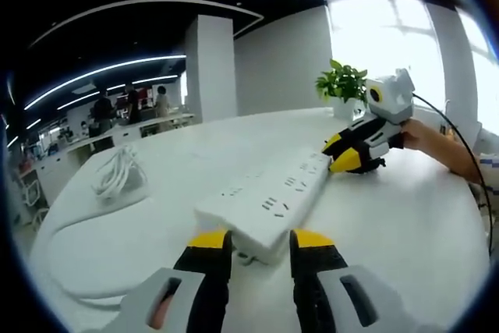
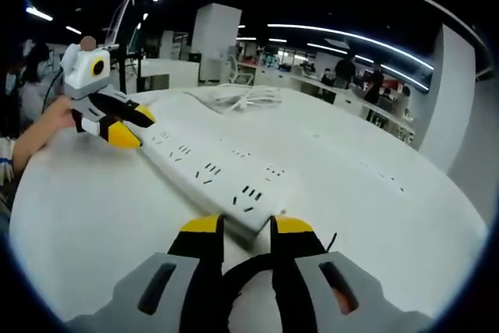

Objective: Straighten the power strip on the desk, plug the charger into it

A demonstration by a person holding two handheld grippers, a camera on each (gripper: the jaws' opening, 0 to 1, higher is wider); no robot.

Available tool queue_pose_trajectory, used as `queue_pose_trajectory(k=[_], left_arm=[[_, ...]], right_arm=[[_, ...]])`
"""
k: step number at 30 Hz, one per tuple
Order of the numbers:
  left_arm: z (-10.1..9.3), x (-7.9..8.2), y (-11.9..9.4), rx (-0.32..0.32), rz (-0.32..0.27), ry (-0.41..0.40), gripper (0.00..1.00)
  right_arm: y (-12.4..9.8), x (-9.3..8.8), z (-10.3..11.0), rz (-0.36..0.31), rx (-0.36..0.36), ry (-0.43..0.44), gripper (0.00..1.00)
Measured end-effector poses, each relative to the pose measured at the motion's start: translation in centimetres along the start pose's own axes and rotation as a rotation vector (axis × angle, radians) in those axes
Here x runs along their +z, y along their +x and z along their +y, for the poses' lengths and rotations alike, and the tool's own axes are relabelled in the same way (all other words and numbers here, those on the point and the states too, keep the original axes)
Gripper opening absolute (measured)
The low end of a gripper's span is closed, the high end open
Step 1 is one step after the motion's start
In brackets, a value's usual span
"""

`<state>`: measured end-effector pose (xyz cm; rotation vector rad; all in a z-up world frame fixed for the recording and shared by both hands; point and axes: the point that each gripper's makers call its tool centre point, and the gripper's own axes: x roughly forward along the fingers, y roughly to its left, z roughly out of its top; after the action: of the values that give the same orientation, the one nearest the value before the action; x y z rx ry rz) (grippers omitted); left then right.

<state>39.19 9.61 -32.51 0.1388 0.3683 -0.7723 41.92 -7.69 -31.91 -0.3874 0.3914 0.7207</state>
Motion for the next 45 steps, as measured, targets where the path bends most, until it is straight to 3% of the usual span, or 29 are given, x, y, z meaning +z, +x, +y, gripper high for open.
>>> queue_pose_trajectory(k=[23, 45], left_arm=[[-0.5, -0.4, -0.7, -0.038, 0.034, 0.041, 0.33], [-0.7, -0.8, -1.8, -0.074, 0.047, 0.01, 0.29]], right_arm=[[-0.5, -0.1, 0.8, 0.02, 0.031, -0.004, 0.22], [-1.2, -0.3, 1.7, 0.053, 0.095, -0.014, 0.19]])
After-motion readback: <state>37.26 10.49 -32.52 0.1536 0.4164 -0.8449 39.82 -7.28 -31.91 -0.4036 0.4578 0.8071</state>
